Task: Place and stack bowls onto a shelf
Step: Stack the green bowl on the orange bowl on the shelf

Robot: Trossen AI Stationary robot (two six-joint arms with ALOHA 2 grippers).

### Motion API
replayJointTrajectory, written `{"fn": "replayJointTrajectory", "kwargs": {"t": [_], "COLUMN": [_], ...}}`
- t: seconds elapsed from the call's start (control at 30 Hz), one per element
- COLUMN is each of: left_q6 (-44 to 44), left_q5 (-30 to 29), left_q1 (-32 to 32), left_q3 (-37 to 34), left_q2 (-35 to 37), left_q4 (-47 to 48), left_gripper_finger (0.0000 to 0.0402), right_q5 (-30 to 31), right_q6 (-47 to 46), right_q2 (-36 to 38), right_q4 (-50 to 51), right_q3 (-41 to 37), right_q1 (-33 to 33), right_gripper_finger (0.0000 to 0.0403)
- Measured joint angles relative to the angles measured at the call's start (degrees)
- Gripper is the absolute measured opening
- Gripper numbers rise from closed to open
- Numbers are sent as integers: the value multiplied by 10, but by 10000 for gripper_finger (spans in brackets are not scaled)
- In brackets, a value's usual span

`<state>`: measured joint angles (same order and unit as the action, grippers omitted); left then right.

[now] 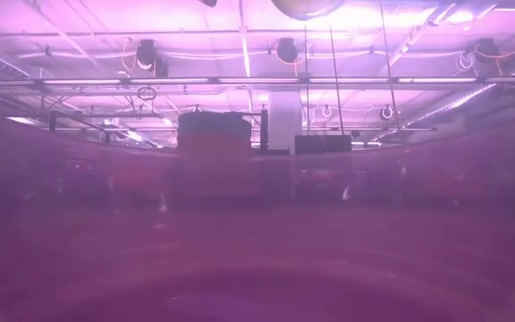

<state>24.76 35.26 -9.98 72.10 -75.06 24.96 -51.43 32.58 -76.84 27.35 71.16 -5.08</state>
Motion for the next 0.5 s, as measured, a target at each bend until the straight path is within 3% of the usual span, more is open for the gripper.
{"fn": "replayJointTrajectory", "kwargs": {"t": [0.27,0.5], "left_q6": [0,-27], "left_q5": [10,83], "left_q1": [0,0], "left_q3": [0,0], "left_q2": [-4,-28], "left_q4": [-27,-16], "left_gripper_finger": [62,62], "right_q5": [-108,-122], "right_q6": [46,28], "right_q2": [-45,-92], "right_q4": [-38,-122], "right_q3": [0,0], "right_q1": [0,-14], "right_gripper_finger": [0,0]}}
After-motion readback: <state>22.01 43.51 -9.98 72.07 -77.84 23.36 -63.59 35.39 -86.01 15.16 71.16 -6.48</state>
